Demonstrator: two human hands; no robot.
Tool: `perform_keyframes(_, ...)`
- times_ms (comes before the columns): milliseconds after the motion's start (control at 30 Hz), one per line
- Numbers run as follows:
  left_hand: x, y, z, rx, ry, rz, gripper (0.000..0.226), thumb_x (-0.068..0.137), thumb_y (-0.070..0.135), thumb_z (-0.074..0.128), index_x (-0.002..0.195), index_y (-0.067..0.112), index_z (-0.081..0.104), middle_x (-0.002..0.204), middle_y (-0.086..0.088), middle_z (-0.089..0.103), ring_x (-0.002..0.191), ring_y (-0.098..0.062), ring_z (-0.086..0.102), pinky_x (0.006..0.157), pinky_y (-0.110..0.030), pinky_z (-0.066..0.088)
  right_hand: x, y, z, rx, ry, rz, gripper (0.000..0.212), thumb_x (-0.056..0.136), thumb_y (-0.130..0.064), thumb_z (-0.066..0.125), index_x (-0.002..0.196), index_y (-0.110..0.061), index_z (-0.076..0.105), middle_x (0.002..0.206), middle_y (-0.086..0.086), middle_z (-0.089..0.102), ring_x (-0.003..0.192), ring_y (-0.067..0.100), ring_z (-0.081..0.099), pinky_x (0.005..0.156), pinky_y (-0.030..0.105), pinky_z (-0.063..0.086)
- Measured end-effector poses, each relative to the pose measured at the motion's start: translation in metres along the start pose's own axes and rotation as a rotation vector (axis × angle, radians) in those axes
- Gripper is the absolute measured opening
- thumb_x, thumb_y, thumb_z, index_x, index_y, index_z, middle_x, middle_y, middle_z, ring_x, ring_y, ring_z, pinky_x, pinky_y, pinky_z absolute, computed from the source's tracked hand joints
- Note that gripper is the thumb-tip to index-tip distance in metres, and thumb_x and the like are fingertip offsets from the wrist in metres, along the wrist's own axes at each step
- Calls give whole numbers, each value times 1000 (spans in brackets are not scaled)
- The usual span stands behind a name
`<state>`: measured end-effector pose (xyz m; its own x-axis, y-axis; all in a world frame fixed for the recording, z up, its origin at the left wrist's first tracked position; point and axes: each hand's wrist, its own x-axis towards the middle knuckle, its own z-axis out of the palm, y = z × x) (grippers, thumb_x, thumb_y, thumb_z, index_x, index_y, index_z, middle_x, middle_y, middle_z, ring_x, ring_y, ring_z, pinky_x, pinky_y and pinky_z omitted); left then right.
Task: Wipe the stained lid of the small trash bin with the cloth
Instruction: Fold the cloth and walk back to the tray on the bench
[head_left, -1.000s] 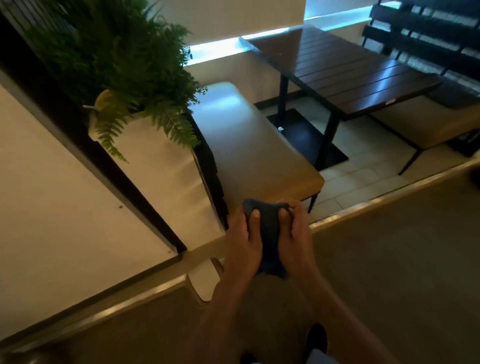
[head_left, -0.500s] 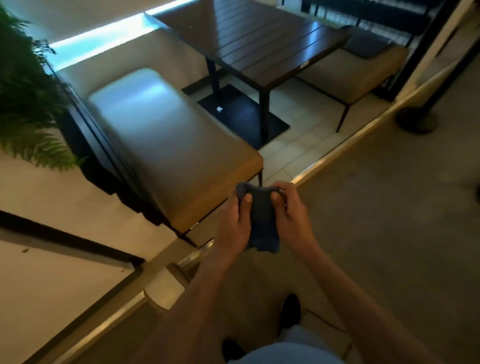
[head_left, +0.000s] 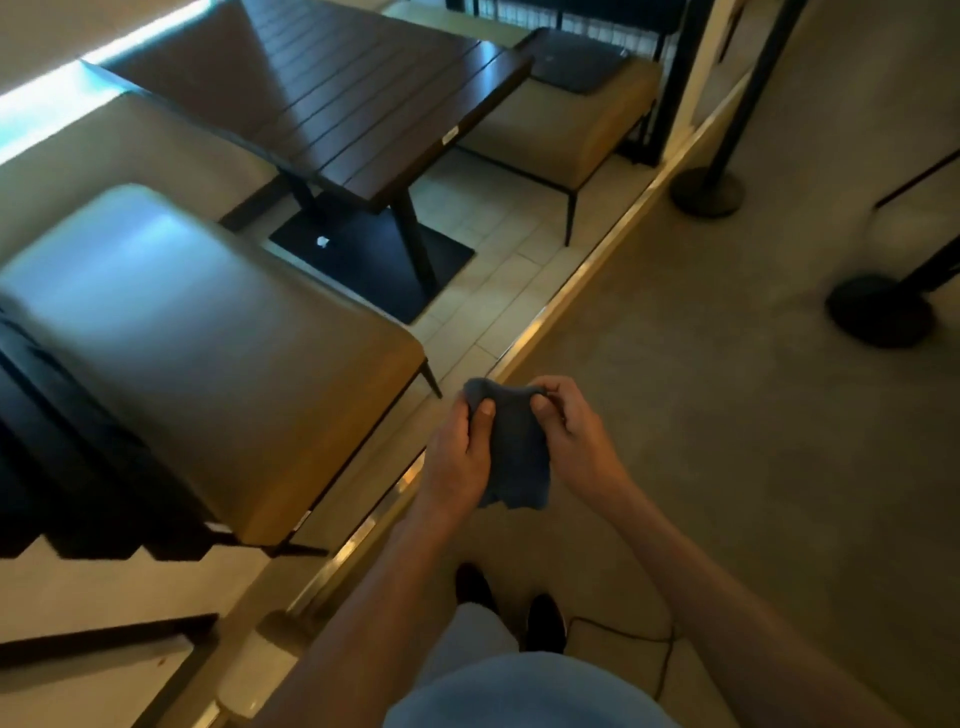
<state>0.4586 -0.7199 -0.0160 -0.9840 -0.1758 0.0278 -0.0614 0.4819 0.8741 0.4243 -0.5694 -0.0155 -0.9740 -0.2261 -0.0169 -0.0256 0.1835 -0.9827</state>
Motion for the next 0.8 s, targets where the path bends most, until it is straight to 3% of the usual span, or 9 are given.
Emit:
perform_keyframes(100,31,-1,15,-23,-49,4,13,106,29,43,105,24,55,78,5,58,60,0,55,53,-14,43,24,7,-14,27,30,41,19,103,-24,44,102,-40,54,91,-23,61,80,-1,58,65,14,46)
perform_keyframes(200,68,1,29,-56,-74,19,13,106,32,42,104,30,55,77,2,60,58,-6,56,50,-18,44,57,15,-28,57,54,98,17,104,-27,44,101,-39,55,85,-21,60,73,0,56,59,16,44)
perform_keyframes(300,113,2,40,-76,-105,15,13,107,36,41,107,33,54,78,-2,62,59,-18,60,49,-31,51,98,19,-39,103,83,106,13,104,-27,44,104,-32,56,82,-21,60,69,-1,56,56,15,44)
perform_keyframes(400,165,7,47,-54,-139,48,16,106,35,40,111,27,53,79,-2,63,61,-16,62,53,-41,54,140,19,-49,138,125,119,13,104,-27,44,106,-32,57,85,-19,60,72,1,58,57,15,46)
perform_keyframes(600,268,30,63,-98,-229,80,22,105,37,40,113,22,53,84,0,64,66,-15,65,58,-42,57,231,15,-80,125,213,115,15,104,-27,44,104,-37,56,90,-12,60,76,7,58,62,23,48)
perform_keyframes(800,356,49,96,-83,-272,120,22,103,42,39,108,26,53,77,1,64,63,-11,65,54,-29,55,302,21,-116,139,290,127,12,102,-35,44,105,-40,55,93,-9,59,77,8,57,62,23,46)
